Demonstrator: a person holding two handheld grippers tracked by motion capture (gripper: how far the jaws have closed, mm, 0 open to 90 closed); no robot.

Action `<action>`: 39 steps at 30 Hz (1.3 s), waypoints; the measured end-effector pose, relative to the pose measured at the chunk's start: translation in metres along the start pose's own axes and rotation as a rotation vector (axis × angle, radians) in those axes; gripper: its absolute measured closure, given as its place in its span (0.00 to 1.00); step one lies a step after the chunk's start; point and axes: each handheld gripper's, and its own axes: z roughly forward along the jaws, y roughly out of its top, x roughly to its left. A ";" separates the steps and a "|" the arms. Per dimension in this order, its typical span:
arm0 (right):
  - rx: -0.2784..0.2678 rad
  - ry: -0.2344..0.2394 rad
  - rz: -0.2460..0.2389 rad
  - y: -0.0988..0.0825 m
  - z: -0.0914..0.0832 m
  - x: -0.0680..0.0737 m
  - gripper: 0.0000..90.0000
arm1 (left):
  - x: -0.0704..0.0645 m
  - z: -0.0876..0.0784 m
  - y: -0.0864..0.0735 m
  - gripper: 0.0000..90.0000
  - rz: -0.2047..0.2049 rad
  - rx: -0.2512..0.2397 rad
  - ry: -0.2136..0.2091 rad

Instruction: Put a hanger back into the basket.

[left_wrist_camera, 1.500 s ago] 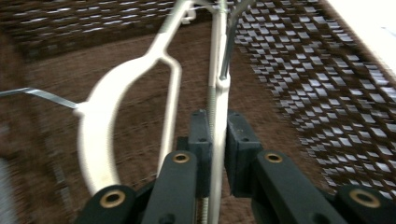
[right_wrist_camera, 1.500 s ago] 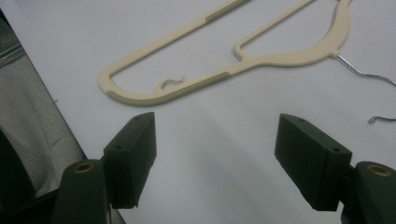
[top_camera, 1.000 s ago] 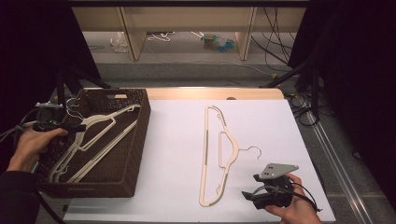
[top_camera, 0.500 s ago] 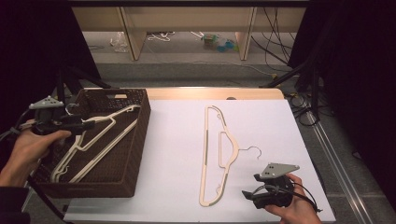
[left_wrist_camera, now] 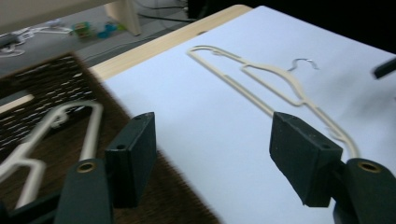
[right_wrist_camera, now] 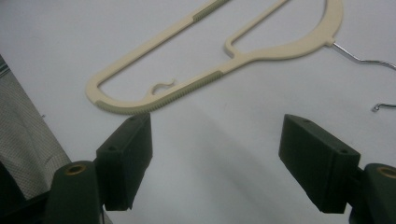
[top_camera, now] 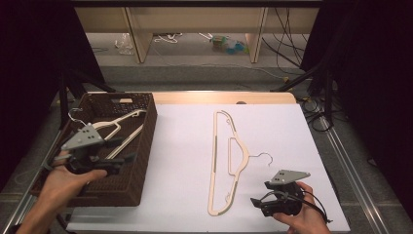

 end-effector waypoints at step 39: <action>-0.036 -0.012 0.041 -0.005 0.006 -0.004 0.30 | -0.105 0.090 -0.074 0.33 -0.006 0.022 -0.150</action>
